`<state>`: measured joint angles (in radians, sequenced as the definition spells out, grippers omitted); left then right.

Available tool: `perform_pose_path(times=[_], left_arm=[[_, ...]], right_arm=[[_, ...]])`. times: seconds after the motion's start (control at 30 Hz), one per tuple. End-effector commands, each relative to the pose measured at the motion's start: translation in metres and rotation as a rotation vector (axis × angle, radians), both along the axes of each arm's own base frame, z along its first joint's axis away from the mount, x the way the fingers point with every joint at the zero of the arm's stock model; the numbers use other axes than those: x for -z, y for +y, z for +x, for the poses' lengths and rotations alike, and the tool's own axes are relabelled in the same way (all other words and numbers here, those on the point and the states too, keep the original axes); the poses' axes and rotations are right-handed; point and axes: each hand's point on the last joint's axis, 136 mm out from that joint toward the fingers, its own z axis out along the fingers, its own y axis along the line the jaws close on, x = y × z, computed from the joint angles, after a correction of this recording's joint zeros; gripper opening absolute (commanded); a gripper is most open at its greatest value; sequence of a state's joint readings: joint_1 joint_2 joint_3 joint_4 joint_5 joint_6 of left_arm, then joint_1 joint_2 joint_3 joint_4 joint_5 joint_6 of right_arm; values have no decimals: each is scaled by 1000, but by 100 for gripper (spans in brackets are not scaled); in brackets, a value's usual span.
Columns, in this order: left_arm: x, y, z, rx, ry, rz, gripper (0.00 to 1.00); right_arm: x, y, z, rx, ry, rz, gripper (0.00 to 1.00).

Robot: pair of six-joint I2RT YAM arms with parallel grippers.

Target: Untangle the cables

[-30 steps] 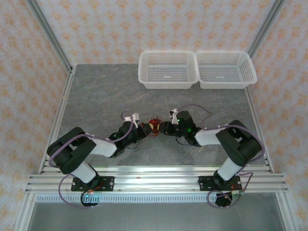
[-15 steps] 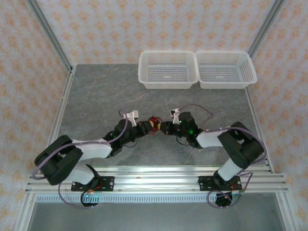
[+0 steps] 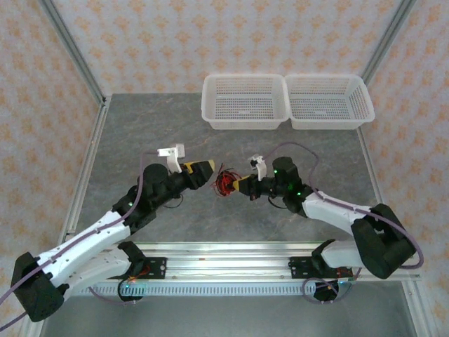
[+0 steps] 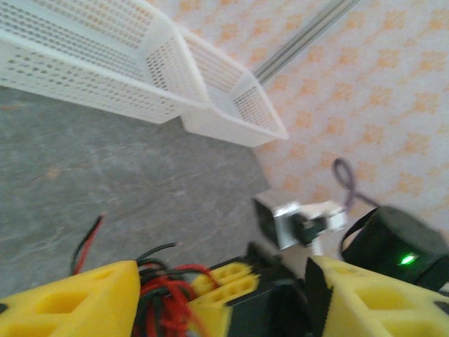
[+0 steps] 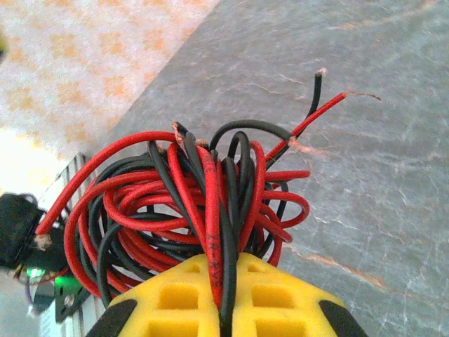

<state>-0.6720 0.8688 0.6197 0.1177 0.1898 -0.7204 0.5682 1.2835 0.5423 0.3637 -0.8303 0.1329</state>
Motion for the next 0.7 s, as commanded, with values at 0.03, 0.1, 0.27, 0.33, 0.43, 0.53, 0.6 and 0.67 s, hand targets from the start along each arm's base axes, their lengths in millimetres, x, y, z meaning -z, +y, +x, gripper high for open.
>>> perform_pose_path(times=[0.03,0.1,0.27,0.33,0.43,0.53,0.6,0.67], left_arm=[[32,8,-8,5,85,106,56],[31,-2,-13,61,96,79,55],[28,-24,-20,154,101,39,64],[33,-29,-20,165,108,54,67],[39,-41,-21,191,113,67,74],[48,-52,-18,204,118,89,76],[53,-55,-14,187,120,115,76],[57,-54,-7,153,120,135,76]], right_arm=[[-34,7,3,-75,-121,-11,0],[-32,2,19,11,-114,-55,0],[-41,-6,35,175,-159,-67,0],[-49,-5,33,193,-173,-44,0],[-55,0,30,193,-168,-26,0],[-55,6,25,176,-160,-18,0],[-54,10,22,161,-160,-21,0],[-53,11,20,145,-161,-28,0]])
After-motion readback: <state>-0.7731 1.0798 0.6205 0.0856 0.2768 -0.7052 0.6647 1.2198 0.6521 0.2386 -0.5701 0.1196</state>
